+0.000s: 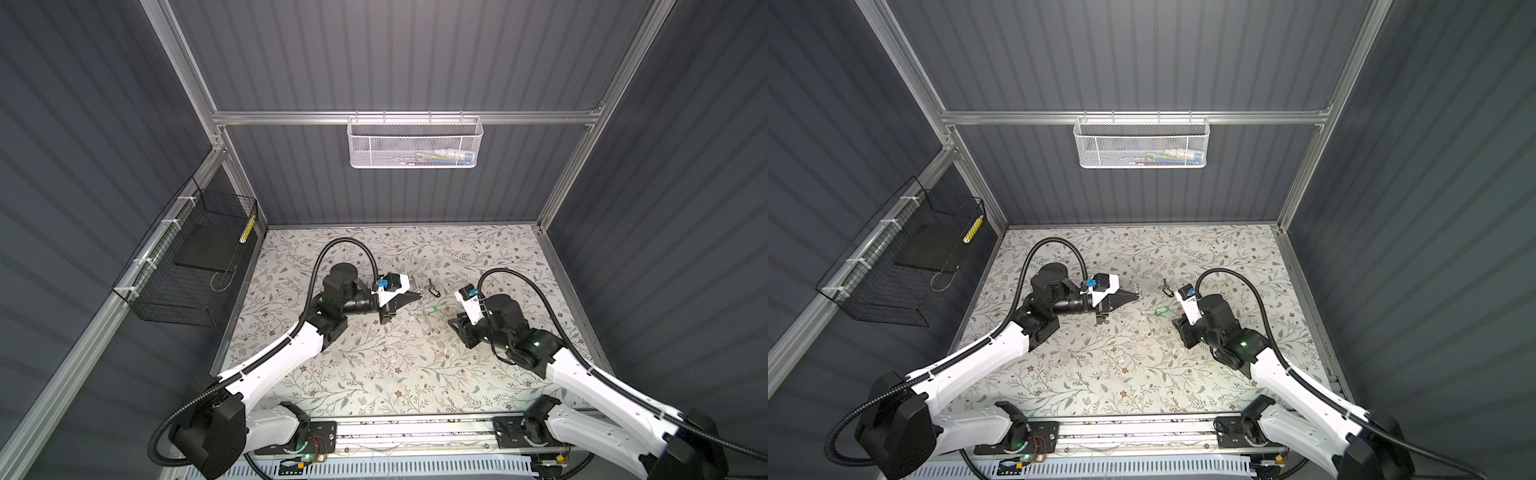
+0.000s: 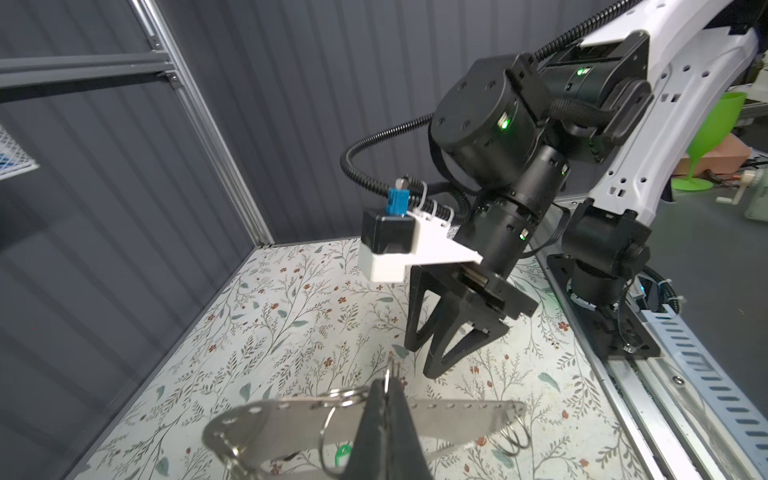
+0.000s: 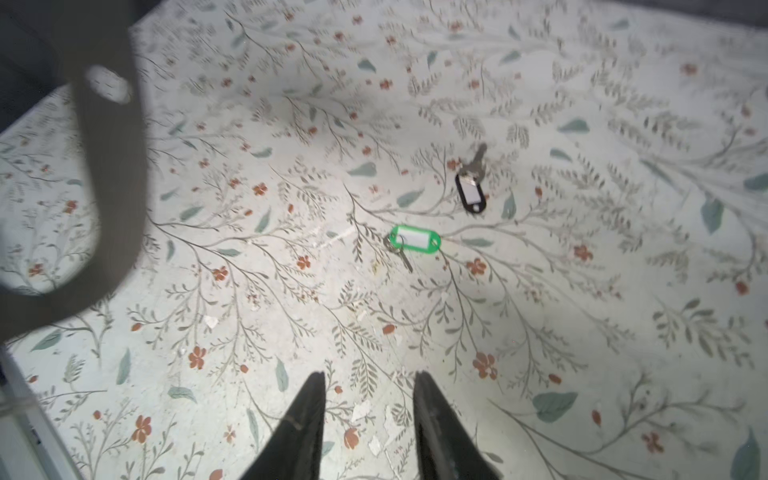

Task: Put the keys on the keyring
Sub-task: 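Release the ring and move the right gripper over the green key tag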

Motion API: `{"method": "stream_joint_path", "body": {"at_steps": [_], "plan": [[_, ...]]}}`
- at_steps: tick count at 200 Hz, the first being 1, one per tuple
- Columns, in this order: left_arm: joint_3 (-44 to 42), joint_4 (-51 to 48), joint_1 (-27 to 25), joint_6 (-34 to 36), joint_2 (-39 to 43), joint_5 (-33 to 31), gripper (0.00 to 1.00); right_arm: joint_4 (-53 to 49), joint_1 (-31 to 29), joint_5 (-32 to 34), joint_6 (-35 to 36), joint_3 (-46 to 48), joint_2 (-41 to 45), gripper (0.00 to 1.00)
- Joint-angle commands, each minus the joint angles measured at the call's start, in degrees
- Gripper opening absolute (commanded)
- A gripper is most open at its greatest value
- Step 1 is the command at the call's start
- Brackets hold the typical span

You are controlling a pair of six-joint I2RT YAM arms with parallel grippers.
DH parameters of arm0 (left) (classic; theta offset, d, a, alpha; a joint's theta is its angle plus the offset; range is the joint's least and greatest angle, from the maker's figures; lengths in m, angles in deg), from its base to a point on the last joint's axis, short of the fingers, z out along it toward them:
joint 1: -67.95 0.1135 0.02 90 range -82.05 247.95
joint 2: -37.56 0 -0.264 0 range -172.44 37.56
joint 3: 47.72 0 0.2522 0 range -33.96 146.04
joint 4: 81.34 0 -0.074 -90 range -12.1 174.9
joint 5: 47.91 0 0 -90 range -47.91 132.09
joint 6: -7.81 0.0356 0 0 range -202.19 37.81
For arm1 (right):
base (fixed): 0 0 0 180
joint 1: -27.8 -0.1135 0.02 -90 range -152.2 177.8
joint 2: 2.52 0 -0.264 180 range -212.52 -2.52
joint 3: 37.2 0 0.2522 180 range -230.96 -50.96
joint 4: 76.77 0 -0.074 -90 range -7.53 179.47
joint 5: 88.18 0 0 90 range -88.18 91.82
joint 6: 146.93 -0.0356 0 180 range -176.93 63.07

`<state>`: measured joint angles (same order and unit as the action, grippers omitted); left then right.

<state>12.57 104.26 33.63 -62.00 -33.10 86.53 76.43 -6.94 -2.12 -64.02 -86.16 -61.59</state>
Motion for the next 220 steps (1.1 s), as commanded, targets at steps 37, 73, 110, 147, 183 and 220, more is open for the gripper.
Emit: {"method": "stream_joint_path", "body": {"at_steps": [37,73,110,147,183,220], "plan": [[-5.3,3.6,4.7,-1.4,2.9,-2.2,0.0,-3.2,1.5,-1.5,1.2,-12.0,-21.4,0.39],[-5.5,2.7,5.3,0.7,3.7,-4.9,0.0,-7.6,5.1,-3.7,9.9,-22.7,-33.9,0.42],[-6.2,2.0,5.8,2.2,5.0,-6.8,0.0,-16.2,7.1,-5.5,9.0,-35.4,-44.3,0.41],[-6.4,1.8,6.0,2.5,5.0,-6.9,0.0,-19.1,7.1,-10.1,3.3,-40.9,-50.1,0.37],[-6.5,2.5,5.9,2.4,4.4,-6.9,0.0,-19.1,6.0,-11.0,-0.2,-40.4,-51.3,0.33],[-6.9,3.4,6.0,2.0,3.9,-6.9,0.0,-17.2,5.8,-11.2,-3.0,-37.9,-51.8,0.29]]}}
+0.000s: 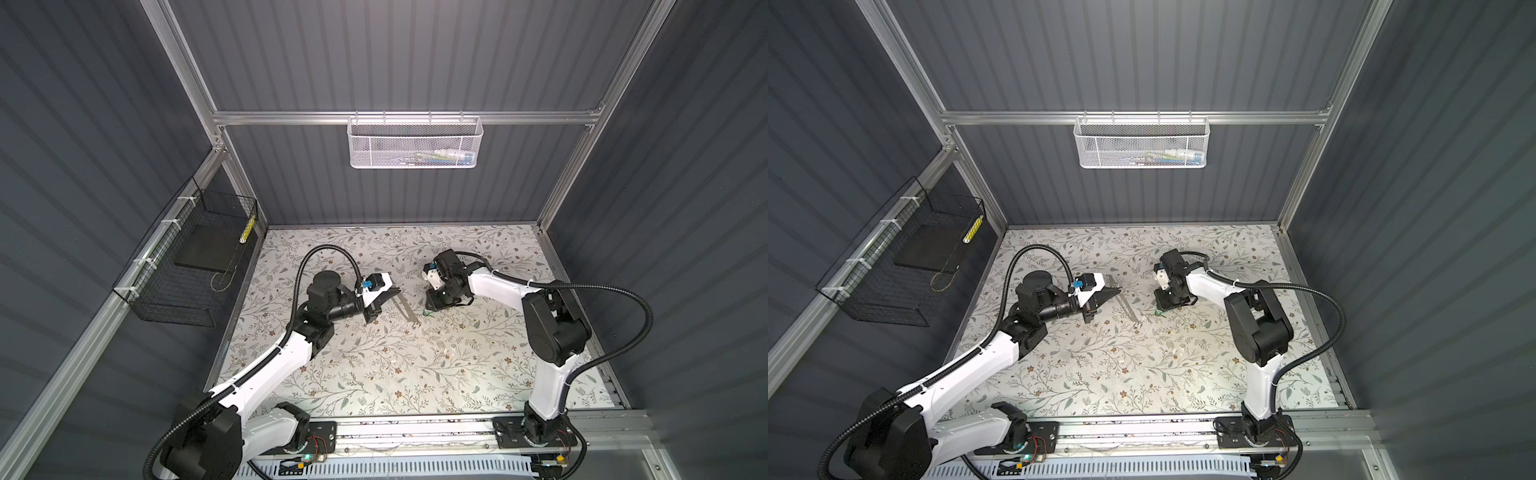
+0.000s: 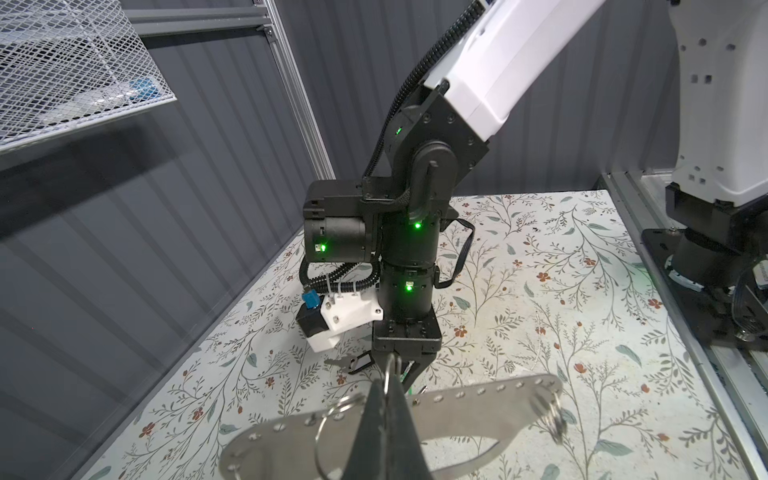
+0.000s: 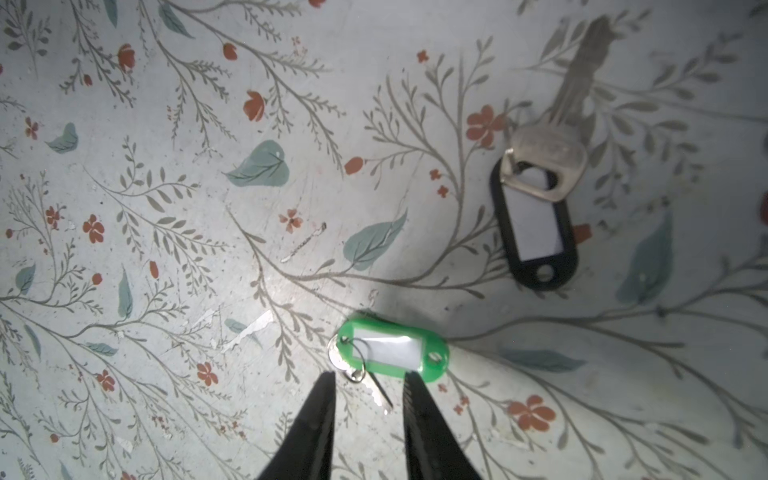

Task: Put the keys on the keyring
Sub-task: 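Release the ring and move the right gripper over the green key tag, then lower the right gripper and grasp the green key tag's small ring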

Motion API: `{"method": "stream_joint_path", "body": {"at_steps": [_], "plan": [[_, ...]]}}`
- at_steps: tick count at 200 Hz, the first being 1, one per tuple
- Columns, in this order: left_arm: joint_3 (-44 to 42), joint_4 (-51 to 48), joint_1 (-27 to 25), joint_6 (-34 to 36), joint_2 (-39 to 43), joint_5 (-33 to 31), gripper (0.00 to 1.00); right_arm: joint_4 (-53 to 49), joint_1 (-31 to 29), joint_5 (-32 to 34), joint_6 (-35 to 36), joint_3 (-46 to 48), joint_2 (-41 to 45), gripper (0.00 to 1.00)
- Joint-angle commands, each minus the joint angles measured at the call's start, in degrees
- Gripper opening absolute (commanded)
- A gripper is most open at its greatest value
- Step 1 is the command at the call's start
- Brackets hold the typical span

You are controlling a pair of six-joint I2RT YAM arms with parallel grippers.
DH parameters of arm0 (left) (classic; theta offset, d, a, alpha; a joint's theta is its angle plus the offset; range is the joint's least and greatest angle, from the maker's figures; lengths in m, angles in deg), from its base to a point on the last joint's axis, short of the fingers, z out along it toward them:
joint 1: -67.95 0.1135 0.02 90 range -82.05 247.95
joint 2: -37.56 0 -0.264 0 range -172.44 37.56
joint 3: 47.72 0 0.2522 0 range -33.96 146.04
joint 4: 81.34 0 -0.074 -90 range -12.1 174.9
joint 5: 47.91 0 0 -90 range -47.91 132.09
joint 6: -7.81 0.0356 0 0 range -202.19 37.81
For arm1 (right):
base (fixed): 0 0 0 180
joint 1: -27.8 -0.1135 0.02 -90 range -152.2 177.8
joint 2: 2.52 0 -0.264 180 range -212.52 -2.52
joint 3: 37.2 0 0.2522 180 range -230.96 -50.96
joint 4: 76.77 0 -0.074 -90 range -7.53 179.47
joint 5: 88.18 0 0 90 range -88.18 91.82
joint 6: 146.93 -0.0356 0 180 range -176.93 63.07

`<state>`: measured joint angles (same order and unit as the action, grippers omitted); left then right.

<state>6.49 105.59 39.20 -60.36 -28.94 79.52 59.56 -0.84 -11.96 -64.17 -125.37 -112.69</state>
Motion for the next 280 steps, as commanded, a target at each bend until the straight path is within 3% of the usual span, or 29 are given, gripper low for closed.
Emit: {"method": "stream_joint_path", "body": {"at_steps": [1,86,174,219,280], "plan": [[-0.8,2.1,0.5,0.3,-0.2,0.1,0.0,-0.3,-0.3,-1.4,-2.9,1.3,-0.7,0.29],[-1.1,2.3,0.5,0.4,-0.6,0.0,0.0,-1.3,-1.4,-1.4,-4.0,0.3,-3.5,0.27],[-1.8,2.5,0.5,0.4,-0.2,-0.6,0.0,-3.4,-3.6,1.6,1.4,-1.2,-3.4,0.08],[-2.0,2.9,0.5,0.4,0.2,-1.2,0.0,-2.8,-3.7,5.9,0.7,0.4,0.1,0.3],[-2.7,3.6,0.5,0.6,0.8,-1.6,0.0,1.6,-3.7,3.8,1.1,2.9,2.2,0.35]]}}
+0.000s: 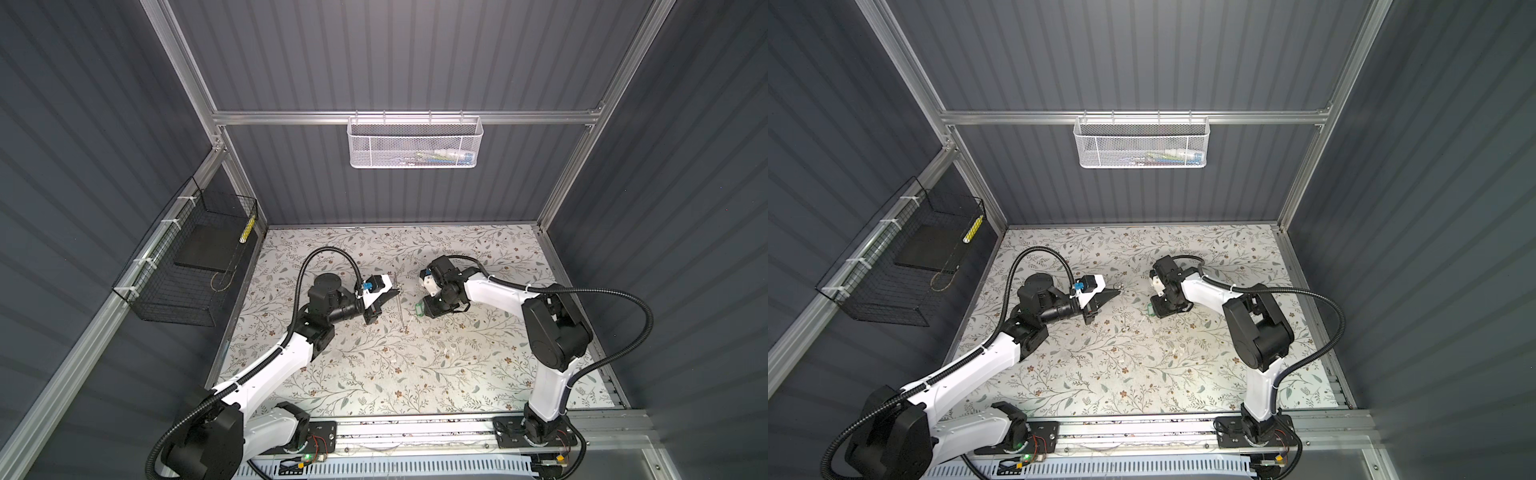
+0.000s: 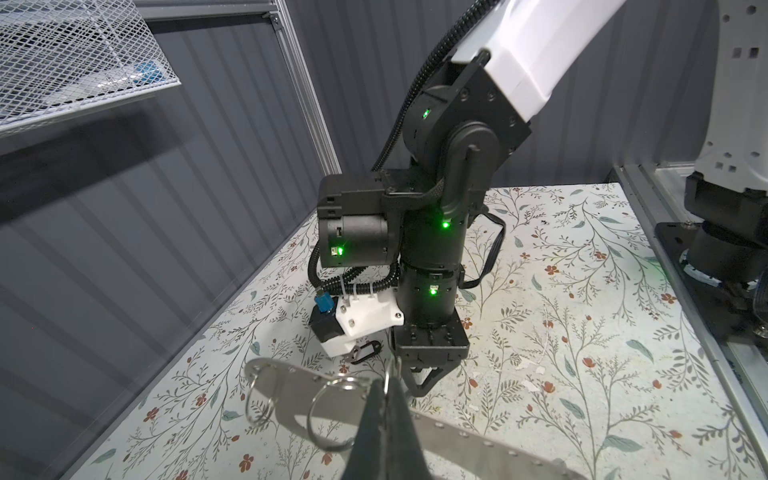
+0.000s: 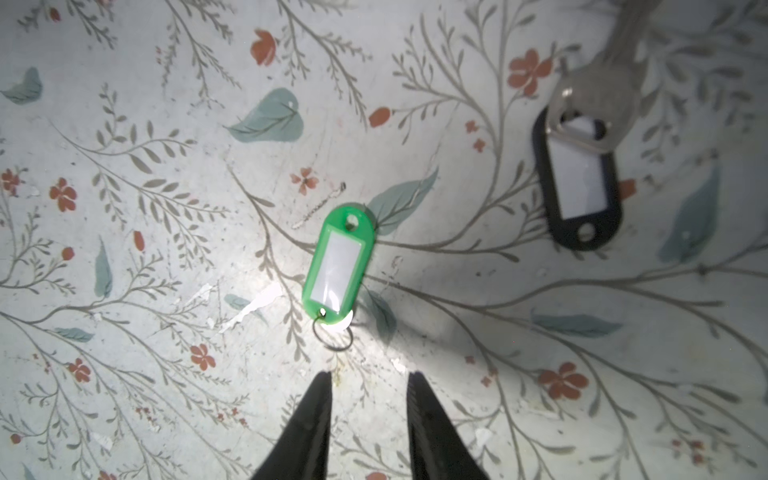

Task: Put the keys on the keyring
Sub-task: 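Lower the right gripper and grasp the green key tag's small ring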

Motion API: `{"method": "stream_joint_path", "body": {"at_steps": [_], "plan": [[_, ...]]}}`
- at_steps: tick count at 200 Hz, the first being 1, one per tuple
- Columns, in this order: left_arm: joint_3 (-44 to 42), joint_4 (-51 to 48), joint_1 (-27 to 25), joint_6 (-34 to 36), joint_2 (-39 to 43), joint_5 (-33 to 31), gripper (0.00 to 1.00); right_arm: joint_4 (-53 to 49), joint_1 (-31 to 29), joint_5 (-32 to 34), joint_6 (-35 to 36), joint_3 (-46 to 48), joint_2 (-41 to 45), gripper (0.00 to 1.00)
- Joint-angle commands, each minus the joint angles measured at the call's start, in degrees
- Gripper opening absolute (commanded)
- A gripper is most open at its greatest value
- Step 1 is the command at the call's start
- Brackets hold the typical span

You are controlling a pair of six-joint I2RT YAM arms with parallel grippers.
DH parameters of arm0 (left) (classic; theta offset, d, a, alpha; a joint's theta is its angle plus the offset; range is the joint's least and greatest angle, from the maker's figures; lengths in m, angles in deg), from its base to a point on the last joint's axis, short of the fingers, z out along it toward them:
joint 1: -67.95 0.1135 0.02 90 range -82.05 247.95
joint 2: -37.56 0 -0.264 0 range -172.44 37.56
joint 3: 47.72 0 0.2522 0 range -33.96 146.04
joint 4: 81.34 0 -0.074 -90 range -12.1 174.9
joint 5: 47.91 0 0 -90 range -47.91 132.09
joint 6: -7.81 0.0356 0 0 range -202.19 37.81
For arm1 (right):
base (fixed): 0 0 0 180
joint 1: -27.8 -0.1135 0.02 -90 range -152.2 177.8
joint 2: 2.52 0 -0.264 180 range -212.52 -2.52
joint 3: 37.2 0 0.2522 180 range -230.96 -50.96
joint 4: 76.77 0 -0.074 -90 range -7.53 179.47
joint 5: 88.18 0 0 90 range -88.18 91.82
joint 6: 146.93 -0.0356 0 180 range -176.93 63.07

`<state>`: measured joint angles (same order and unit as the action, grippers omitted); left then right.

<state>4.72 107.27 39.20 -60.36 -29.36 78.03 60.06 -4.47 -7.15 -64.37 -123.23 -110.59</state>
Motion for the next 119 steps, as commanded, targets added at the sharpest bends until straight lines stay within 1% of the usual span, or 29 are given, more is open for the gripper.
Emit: {"method": "stream_joint_path", "body": {"at_steps": [1,18,33,47,63,92,119], "plan": [[-0.9,1.9,0.5,0.5,1.2,-0.2,0.0,1.2,-0.1,-1.1,1.5,0.9,0.1,0.35],[-1.0,1.7,0.5,0.8,1.4,-0.4,0.0,1.4,0.0,-1.3,5.4,1.4,0.9,0.36],[-1.0,1.7,0.5,1.0,1.5,-0.5,0.0,2.0,-0.1,-2.8,11.7,2.8,2.5,0.36],[-1.0,1.6,0.5,1.1,1.6,-0.6,0.0,3.5,0.2,-1.7,16.6,4.4,4.2,0.36],[-1.0,1.7,0.6,1.1,1.7,-0.3,0.0,1.4,1.3,-4.7,23.2,3.6,4.6,0.34],[-1.0,1.8,0.7,1.0,1.7,-0.2,0.0,-1.7,1.4,-4.7,33.1,2.3,4.5,0.32],[-1.1,2.1,0.6,0.9,1.6,-0.2,0.0,-1.7,1.6,-4.4,40.8,2.6,3.8,0.29]]}}
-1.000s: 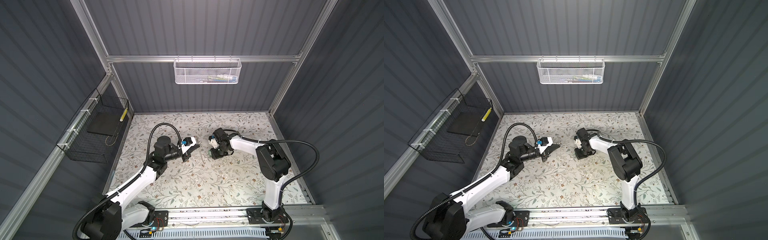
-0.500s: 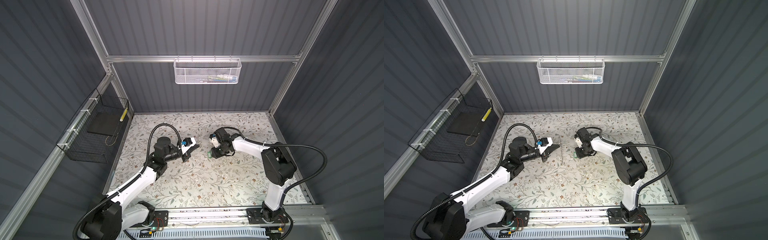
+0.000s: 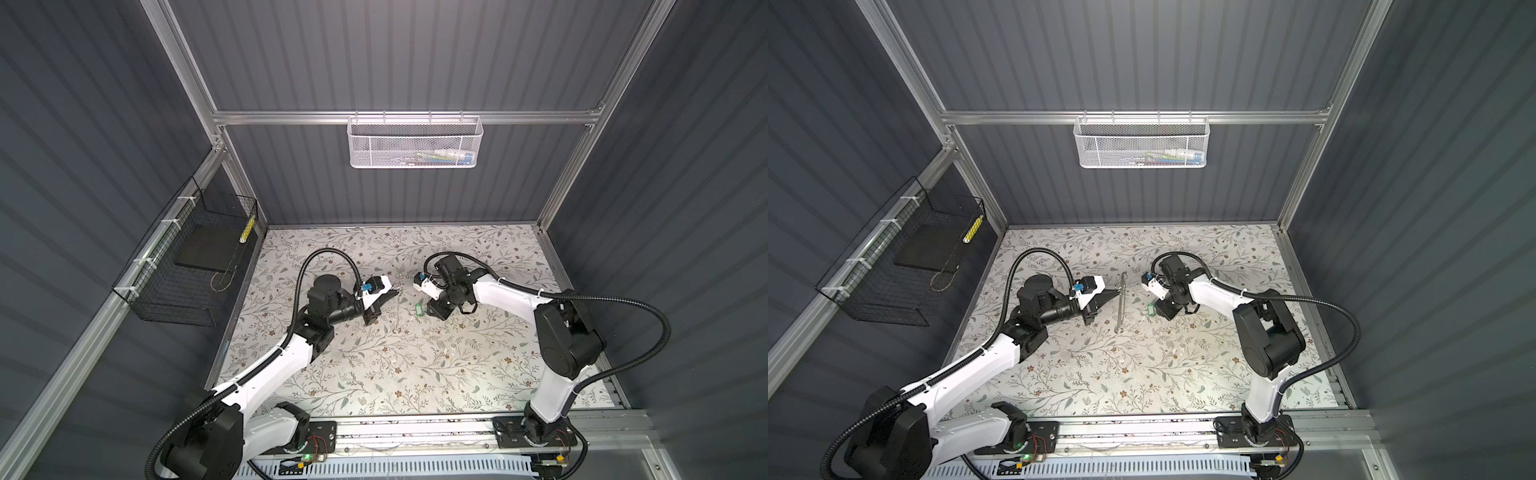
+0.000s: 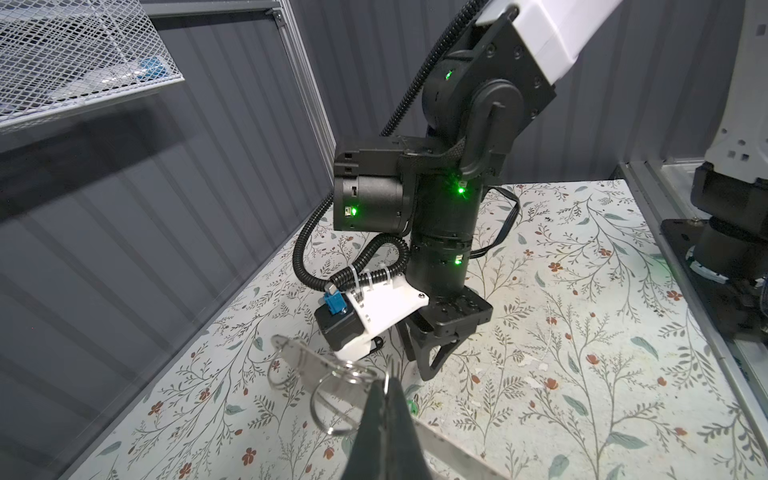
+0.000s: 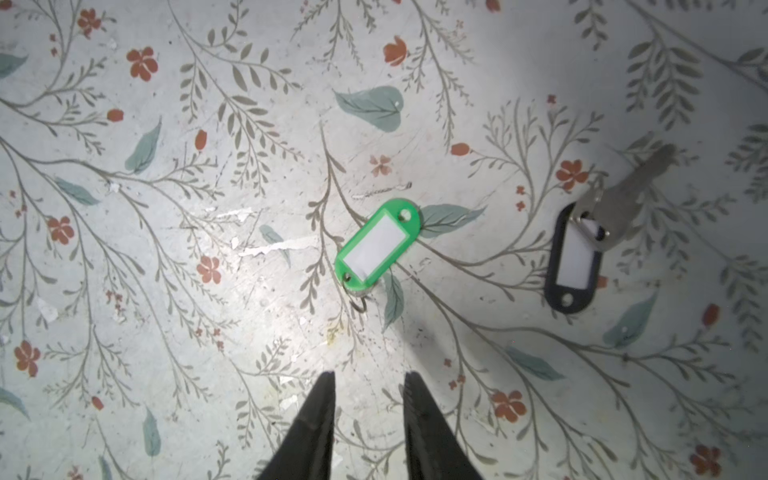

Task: Put the keys on the keyring
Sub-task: 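Lower the right gripper and grasp the green key tag's small ring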

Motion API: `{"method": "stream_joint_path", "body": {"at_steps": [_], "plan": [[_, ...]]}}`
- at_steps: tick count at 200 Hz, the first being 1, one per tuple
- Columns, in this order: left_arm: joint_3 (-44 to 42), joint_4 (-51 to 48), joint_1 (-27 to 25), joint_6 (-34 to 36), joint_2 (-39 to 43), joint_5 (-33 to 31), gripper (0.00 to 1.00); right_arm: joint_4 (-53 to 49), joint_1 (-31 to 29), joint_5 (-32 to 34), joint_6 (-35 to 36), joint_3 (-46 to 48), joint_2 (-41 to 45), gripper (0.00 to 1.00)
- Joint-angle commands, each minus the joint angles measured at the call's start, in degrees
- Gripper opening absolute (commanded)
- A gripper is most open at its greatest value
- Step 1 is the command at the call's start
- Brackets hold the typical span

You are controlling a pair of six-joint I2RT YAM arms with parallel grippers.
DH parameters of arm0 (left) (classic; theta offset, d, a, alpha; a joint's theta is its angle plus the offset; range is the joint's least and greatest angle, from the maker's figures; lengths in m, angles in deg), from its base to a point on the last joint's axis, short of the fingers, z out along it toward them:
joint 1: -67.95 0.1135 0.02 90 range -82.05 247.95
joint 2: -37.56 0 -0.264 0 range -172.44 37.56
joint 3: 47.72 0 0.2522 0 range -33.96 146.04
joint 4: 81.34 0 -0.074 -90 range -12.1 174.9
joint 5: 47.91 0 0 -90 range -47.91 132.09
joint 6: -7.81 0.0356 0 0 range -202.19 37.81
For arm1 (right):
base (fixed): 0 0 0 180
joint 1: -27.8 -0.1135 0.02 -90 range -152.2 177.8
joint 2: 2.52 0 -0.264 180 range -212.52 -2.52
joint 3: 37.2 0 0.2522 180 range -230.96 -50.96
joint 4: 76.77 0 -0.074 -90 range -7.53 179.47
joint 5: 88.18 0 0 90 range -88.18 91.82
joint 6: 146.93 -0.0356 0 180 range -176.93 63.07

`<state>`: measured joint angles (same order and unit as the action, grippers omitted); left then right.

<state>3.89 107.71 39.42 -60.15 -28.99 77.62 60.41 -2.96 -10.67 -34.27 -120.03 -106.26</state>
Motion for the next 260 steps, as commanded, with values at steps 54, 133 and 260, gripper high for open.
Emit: {"method": "stream_joint_path", "body": {"at_steps": [54,133,260], "plan": [[-0.6,2.2,0.6,0.5,1.3,0.2,0.0,-0.2,0.3,-3.7,18.0,-2.3,-4.9,0.29],[-0.8,2.9,0.7,0.5,0.6,0.1,0.0,-1.5,0.4,-3.1,23.0,-4.6,-8.1,0.26],[-0.7,3.3,0.9,0.3,-0.5,0.2,0.0,-3.9,0.2,-3.4,26.7,-7.2,-10.4,0.23]]}}
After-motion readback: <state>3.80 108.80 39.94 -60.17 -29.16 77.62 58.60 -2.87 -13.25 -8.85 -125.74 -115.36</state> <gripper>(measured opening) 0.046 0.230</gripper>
